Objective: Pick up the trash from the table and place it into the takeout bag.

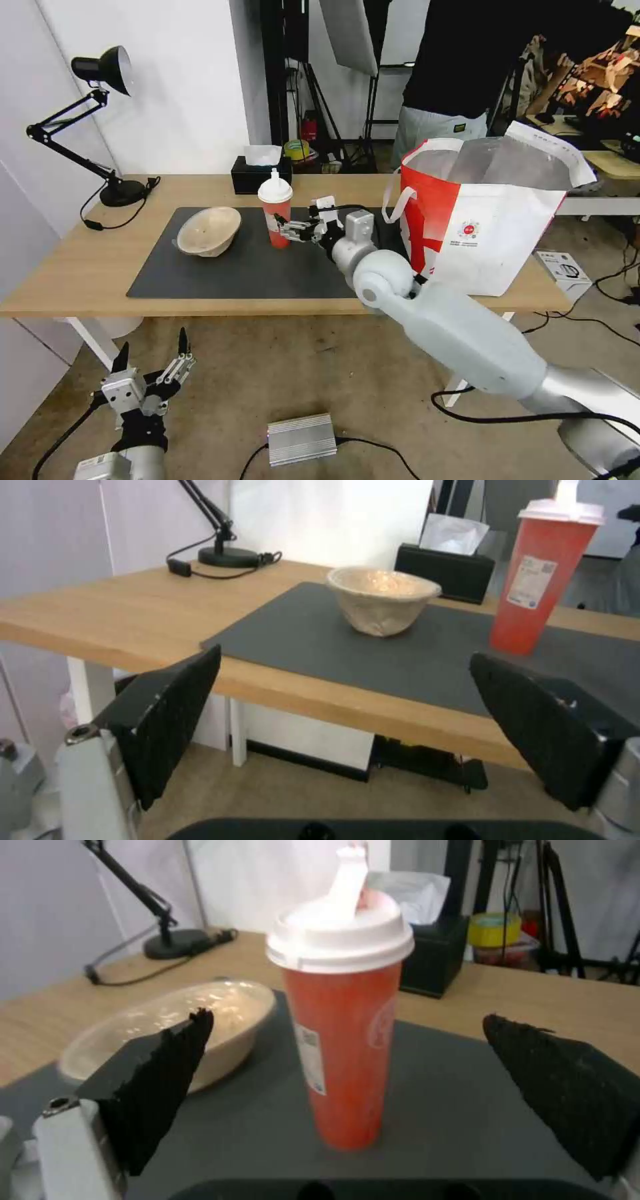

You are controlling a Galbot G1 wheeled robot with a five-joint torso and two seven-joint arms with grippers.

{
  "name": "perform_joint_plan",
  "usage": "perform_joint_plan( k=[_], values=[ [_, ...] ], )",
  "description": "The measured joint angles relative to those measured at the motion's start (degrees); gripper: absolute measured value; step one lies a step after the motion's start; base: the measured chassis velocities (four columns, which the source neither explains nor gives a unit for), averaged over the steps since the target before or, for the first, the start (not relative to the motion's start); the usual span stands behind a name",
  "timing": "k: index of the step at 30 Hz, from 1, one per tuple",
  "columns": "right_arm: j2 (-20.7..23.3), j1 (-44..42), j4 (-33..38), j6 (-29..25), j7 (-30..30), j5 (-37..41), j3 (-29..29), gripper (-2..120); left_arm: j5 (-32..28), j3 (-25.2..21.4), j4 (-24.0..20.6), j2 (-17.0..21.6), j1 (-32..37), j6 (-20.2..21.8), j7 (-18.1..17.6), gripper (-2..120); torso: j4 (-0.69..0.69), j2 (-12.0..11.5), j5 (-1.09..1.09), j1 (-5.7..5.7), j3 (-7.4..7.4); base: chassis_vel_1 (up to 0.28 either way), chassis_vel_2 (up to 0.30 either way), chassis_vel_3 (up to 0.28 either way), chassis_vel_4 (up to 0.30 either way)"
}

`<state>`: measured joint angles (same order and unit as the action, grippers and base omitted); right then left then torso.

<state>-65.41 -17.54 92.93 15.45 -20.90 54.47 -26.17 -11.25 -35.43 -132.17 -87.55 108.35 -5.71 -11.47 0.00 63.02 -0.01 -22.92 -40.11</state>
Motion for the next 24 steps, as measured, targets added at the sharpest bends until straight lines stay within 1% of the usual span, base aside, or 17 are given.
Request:
perform_joint_plan(
  k=[3,13,24],
  values=[
    [-1.9,1.0,-3.2,0.3,0.0,-0.4,-0.2,100,-0.6,0.2,0.7,0.5,-0.6,0.0,-0.1,100,0.0,0.0,0.0,0.0,0.01,0.0,0.0,0.0,0.0],
    [-6.0,2.8,-9.7,1.2,0.7,-2.7,-0.6,100,-1.3,0.1,1.8,2.6,-1.9,0.0,-0.2,100,0.0,0.0,0.0,0.0,0.01,0.0,0.0,0.0,0.0],
    [-9.3,5.2,-15.5,1.2,2.0,-3.2,-1.0,100,-1.4,0.7,3.4,3.1,-2.8,0.0,-0.2,100,0.0,0.0,0.0,0.01,0.0,0.0,0.0,0.0,0.0]
  ],
)
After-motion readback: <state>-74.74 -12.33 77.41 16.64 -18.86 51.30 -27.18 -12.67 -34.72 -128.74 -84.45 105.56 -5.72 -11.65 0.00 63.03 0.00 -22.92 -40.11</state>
